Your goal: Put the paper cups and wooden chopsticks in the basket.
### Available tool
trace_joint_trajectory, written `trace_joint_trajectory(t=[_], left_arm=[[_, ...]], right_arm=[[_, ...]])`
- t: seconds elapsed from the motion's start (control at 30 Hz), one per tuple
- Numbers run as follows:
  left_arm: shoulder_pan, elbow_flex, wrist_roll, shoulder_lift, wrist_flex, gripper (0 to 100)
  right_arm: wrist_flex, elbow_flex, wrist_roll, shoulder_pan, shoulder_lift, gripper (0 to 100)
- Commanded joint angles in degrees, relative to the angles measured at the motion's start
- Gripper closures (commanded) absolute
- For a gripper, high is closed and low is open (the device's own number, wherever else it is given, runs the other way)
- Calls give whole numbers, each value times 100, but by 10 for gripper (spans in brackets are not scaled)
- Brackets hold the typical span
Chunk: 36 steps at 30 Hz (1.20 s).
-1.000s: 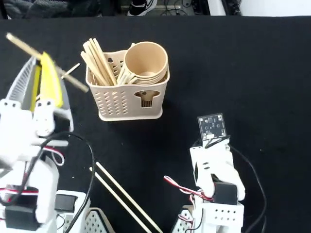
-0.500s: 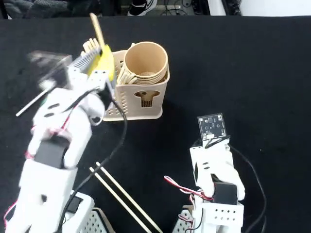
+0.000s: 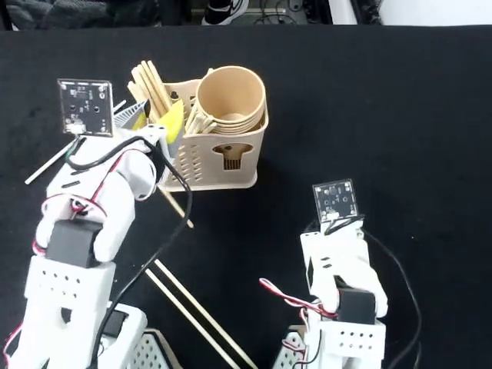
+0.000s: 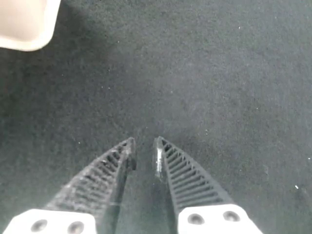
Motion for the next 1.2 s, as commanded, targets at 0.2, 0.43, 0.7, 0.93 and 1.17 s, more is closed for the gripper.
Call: trace_joint_trajectory(t=[0.2, 0.43, 0.7, 0.93, 1.17], left_arm=[[-2176, -989, 193, 18, 2303, 808], [-3969, -13, 369, 1354, 2013, 807], [-3354, -1692, 1213, 4879, 2251, 807], [-2905, -3477, 1530, 7525, 2629, 807], [-2800, -4884, 1530, 9011, 3332, 812]], right_arm=[[-79, -57, 62, -62, -444, 917], [-79, -57, 62, -70, -444, 917], [-79, -48, 62, -70, -444, 917], [-79, -57, 62, -70, -444, 917], [-79, -66, 62, -70, -444, 917]])
